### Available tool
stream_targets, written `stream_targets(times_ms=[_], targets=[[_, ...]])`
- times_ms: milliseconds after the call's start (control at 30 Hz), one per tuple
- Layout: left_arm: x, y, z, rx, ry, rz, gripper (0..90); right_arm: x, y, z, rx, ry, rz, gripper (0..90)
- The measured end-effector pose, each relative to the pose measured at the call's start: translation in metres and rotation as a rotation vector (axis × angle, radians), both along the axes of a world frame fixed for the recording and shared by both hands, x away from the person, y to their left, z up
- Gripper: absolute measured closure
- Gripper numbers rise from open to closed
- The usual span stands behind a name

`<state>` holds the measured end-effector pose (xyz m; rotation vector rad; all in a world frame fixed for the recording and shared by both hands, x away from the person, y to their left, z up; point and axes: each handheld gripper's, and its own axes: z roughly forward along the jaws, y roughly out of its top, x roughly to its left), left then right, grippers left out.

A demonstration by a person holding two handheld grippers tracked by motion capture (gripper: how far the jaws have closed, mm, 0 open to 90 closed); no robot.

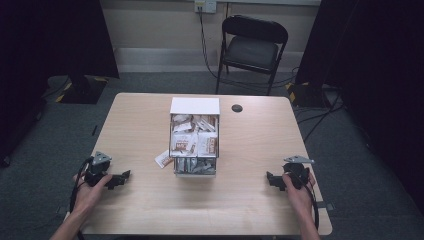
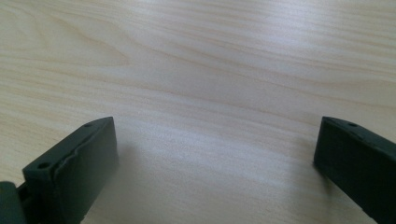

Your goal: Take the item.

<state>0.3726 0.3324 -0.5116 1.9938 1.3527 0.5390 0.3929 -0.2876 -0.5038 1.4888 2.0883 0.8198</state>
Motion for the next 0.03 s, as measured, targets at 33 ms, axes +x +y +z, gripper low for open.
stream_targets(times_ms=[33], targets=[[-0.0001, -0.0001, 0.0000, 0.000, 0.000, 0.001, 9.3, 0.0000, 0.0000, 0.0000, 0.000, 0.000, 0.000, 0.0]])
